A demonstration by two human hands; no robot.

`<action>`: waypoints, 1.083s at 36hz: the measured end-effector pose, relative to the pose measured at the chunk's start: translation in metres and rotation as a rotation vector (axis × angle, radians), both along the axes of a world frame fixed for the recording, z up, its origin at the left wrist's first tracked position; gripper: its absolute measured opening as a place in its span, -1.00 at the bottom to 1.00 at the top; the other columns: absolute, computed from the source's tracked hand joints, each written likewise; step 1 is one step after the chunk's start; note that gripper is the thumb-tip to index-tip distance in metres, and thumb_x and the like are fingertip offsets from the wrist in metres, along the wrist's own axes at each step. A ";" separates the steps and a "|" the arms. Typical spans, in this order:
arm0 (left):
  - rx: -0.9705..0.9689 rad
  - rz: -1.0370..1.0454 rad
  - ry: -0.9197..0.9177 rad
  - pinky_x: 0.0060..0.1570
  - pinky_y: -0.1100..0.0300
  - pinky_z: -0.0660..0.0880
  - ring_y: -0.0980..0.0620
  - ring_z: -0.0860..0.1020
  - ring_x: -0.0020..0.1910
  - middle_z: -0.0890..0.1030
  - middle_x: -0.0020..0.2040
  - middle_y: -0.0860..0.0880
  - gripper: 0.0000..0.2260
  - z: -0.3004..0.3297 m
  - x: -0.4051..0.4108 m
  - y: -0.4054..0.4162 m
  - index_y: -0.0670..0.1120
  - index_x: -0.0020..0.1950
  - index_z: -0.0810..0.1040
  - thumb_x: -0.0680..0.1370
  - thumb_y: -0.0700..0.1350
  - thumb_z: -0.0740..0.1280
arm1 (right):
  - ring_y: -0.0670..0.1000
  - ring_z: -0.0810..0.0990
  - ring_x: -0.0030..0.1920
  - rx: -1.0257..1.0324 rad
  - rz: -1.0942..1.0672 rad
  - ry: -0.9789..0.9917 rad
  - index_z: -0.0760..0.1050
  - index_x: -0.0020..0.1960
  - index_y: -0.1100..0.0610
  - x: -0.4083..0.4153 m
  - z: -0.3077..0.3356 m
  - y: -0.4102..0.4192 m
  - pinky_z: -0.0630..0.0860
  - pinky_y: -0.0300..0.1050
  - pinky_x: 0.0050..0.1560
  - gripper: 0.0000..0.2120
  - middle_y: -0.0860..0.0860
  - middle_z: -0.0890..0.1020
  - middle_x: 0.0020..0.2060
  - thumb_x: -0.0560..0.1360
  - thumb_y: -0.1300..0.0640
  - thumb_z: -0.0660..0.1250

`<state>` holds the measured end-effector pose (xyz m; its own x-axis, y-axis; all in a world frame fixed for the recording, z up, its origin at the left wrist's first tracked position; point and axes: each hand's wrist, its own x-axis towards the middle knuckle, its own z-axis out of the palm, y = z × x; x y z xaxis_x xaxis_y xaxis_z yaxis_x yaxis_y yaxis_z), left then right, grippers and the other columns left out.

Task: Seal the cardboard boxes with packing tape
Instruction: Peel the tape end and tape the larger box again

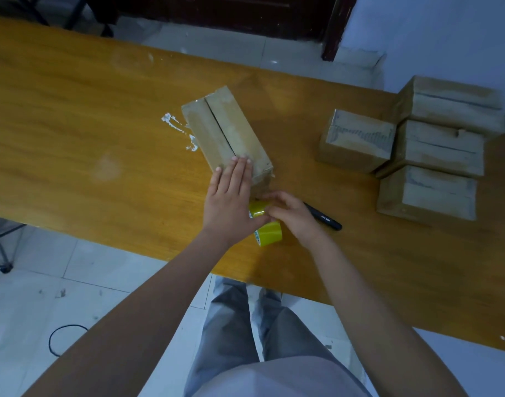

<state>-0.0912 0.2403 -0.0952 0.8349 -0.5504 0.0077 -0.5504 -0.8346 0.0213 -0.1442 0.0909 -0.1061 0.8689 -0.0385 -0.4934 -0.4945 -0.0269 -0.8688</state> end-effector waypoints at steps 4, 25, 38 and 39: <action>-0.002 -0.010 0.022 0.49 -0.01 -0.04 -0.06 0.08 0.53 0.14 0.54 -0.12 -0.03 0.002 0.000 0.001 -0.20 0.55 0.07 0.36 0.46 0.07 | 0.01 0.52 0.14 -0.024 -0.012 -0.028 0.58 -0.09 0.00 0.003 -0.002 0.003 0.48 -0.33 -0.03 -0.84 0.11 0.56 0.12 0.49 0.25 0.33; -0.350 -0.044 -0.321 0.08 0.05 0.30 -0.03 0.40 0.07 0.59 0.15 -0.10 -0.69 -0.010 0.022 -0.005 -0.18 0.20 0.58 0.52 -0.08 0.26 | 0.00 0.50 0.15 -0.115 -0.069 -0.105 0.63 -0.13 0.17 -0.022 0.000 -0.002 0.44 -0.16 0.15 -0.96 -0.02 0.52 0.11 0.45 0.27 0.40; 0.018 0.195 0.156 -0.11 0.06 0.52 -0.16 0.51 0.10 0.46 0.13 -0.13 -0.51 0.057 0.027 -0.055 -0.18 0.20 0.38 0.44 0.11 0.39 | 0.06 0.51 0.12 -0.203 -0.259 -0.108 0.58 -0.34 -0.07 -0.016 0.038 -0.030 0.40 -0.15 0.06 -0.67 0.03 0.53 0.12 0.44 0.32 0.40; 0.022 0.182 0.162 -0.04 0.06 0.50 -0.15 0.49 0.15 0.44 0.18 -0.12 -0.53 0.057 0.028 -0.056 -0.16 0.24 0.34 0.50 0.12 0.33 | 0.05 0.50 0.14 -0.216 -0.267 -0.118 0.57 -0.30 -0.03 -0.014 0.043 -0.032 0.40 -0.11 0.09 -0.72 0.03 0.52 0.12 0.45 0.31 0.39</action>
